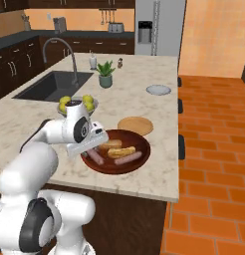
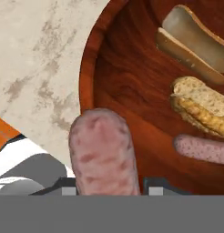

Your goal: Place one bun and one sausage from the bowl on each plate.

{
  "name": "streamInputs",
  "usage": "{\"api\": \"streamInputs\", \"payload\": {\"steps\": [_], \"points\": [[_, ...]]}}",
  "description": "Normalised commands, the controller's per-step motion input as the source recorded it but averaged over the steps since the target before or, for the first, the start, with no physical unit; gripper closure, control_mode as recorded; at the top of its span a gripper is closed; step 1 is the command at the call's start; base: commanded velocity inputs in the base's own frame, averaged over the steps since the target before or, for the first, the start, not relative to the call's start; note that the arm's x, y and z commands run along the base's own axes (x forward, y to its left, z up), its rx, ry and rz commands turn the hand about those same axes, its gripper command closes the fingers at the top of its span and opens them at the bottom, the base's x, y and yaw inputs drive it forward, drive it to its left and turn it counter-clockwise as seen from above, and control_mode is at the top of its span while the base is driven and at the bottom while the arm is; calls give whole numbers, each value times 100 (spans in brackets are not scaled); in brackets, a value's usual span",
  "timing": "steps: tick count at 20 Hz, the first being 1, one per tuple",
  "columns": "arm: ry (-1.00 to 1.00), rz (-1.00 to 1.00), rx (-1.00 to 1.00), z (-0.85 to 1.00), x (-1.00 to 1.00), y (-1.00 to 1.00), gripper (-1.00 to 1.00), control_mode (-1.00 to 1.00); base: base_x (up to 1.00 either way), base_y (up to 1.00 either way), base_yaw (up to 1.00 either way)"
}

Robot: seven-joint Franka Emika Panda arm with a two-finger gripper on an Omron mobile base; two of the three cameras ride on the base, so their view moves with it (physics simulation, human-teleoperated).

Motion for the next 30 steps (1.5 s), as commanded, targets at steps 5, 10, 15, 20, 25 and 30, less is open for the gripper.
{"api": "streamInputs", "payload": {"steps": [5,10,15,20,25,30], "points": [[-48,0,0,74,-100,0,100,-100,0,0,0],[-9,0,0,4,-20,-2,100,100,-61,-80,-2],[0,0,0,0,0,0,100,100,-33,-100,-1],[0,0,0,0,0,0,100,100,28,-100,-1],[0,0,0,0,0,0,100,100,100,-99,17],[0,0,0,0,0,0,100,100,94,-90,28]]}}
